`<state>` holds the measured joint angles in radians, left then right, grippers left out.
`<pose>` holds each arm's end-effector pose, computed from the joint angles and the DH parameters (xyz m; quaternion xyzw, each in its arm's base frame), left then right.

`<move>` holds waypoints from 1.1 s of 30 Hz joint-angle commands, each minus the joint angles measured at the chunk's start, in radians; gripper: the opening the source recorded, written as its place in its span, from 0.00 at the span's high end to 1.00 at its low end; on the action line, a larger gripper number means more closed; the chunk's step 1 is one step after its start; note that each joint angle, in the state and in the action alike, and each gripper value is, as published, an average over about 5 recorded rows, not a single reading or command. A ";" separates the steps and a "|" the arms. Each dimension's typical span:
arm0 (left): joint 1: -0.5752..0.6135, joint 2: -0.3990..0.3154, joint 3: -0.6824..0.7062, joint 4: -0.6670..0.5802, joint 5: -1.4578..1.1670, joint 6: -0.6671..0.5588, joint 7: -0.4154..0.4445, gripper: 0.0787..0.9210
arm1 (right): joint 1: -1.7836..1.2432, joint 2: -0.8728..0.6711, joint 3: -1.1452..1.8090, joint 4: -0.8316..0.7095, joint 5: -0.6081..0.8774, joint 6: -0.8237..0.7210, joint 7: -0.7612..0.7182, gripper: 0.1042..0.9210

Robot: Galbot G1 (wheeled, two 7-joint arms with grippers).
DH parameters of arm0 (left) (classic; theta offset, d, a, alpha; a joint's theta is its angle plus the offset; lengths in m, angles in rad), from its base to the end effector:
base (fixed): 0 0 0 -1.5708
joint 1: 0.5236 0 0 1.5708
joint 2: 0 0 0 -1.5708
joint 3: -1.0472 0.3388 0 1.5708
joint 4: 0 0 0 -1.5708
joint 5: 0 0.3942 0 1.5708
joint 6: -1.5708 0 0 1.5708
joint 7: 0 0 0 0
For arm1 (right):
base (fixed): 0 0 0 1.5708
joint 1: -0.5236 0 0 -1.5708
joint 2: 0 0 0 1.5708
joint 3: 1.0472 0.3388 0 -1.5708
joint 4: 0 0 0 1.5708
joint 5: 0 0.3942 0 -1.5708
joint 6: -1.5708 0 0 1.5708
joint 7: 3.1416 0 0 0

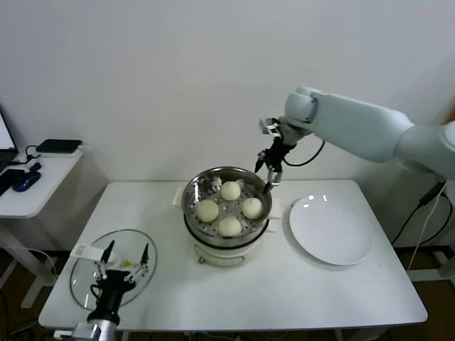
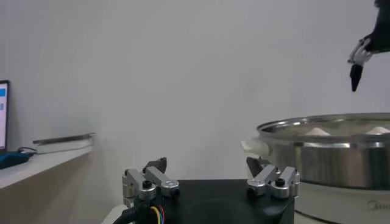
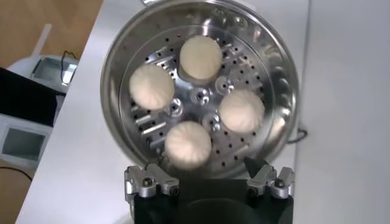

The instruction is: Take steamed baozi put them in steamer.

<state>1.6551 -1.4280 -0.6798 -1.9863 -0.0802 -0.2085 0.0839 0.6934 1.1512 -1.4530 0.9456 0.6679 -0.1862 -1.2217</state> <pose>0.1954 0.0811 -0.3429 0.0117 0.9978 0.0644 0.0126 0.6519 0.0362 -0.0163 0.5982 -0.5368 0.4818 0.3492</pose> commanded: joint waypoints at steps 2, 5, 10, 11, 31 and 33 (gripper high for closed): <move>0.006 -0.003 0.007 -0.007 0.005 0.000 0.000 0.12 | 0.089 -0.302 -0.010 0.198 -0.008 0.011 0.016 0.12; 0.016 -0.004 0.008 -0.012 0.004 -0.003 -0.001 0.12 | 0.050 -0.403 0.029 0.251 -0.026 0.014 0.064 0.12; 0.021 -0.002 0.008 -0.009 0.004 -0.005 -0.005 0.12 | -0.179 -0.566 0.275 0.328 -0.060 0.024 0.198 0.12; 0.021 -0.002 0.008 -0.007 0.005 -0.006 -0.006 0.12 | -0.250 -0.598 0.352 0.349 -0.067 0.026 0.230 0.12; 0.062 -0.041 0.052 -0.002 0.032 -0.036 -0.014 0.12 | -1.547 -0.514 1.635 0.690 -0.239 0.202 0.983 0.12; 0.058 -0.040 0.051 -0.002 0.031 -0.035 -0.016 0.12 | -1.642 -0.448 1.718 0.714 -0.272 0.236 1.020 0.12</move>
<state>1.7075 -1.4621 -0.6350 -1.9883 -0.0518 -0.2407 0.0706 -0.2265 0.5528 -0.4437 1.4713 0.5149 -0.0589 -0.5885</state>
